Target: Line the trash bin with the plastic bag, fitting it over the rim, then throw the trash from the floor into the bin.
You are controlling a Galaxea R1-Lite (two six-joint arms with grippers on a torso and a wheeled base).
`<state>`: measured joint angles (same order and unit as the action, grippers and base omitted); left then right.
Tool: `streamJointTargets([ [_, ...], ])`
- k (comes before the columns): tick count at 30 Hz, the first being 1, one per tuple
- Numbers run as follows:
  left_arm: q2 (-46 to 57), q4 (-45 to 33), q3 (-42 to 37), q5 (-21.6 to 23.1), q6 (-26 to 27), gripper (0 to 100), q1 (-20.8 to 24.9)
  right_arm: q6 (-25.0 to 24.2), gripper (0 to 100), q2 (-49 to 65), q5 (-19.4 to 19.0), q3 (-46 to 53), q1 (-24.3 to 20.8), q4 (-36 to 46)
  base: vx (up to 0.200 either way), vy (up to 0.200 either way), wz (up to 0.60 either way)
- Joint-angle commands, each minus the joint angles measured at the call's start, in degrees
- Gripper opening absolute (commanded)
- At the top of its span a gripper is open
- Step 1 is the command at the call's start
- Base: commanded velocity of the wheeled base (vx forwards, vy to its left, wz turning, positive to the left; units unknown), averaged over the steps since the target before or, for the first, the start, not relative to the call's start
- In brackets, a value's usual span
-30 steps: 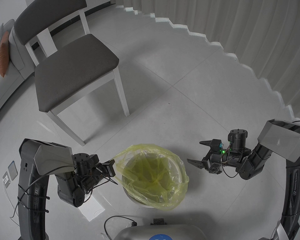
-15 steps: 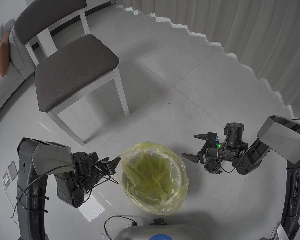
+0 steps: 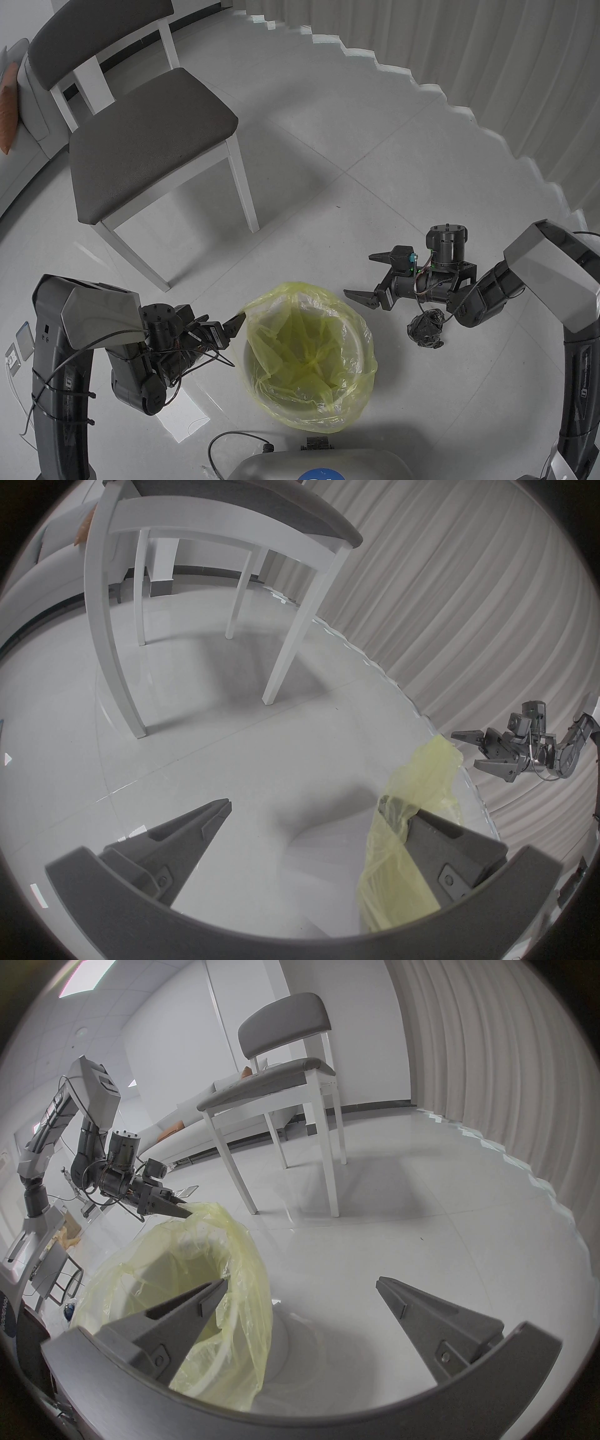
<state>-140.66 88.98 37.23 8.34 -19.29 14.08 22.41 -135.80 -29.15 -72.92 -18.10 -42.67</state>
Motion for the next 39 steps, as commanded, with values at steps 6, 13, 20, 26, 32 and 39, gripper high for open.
streamJointTargets([
  [6,-0.4,1.0,0.1,-0.1,-0.1,100,-1.2,0.0,100,-5.7,0.0,-8.4,-1.4,4.9,0.0,0.0,0.0],
  [13,-2.2,0.9,2.3,-0.2,-0.1,100,-0.9,0.0,100,-6.1,0.0,-9.6,-1.8,5.8,0.0,0.0,0.0],
  [20,-1.8,0.9,2.0,-0.2,-0.1,100,-1.3,0.1,100,-6.4,-0.1,-11.1,-2.4,7.8,0.0,0.0,0.0],
  [26,-1.8,1.0,1.8,-0.2,-0.1,100,-1.4,0.1,100,-6.6,0.0,-11.4,-3.3,8.1,0.0,0.0,0.0],
  [32,-1.6,1.0,1.6,-0.2,-0.1,100,-1.8,0.1,100,-7.6,0.0,-12.5,-3.4,8.7,0.0,0.0,0.0],
  [39,-2.7,1.0,2.8,-0.3,-0.2,100,-2.0,-0.1,100,-9.9,0.0,-16.4,-2.9,10.6,0.0,0.0,0.0],
])
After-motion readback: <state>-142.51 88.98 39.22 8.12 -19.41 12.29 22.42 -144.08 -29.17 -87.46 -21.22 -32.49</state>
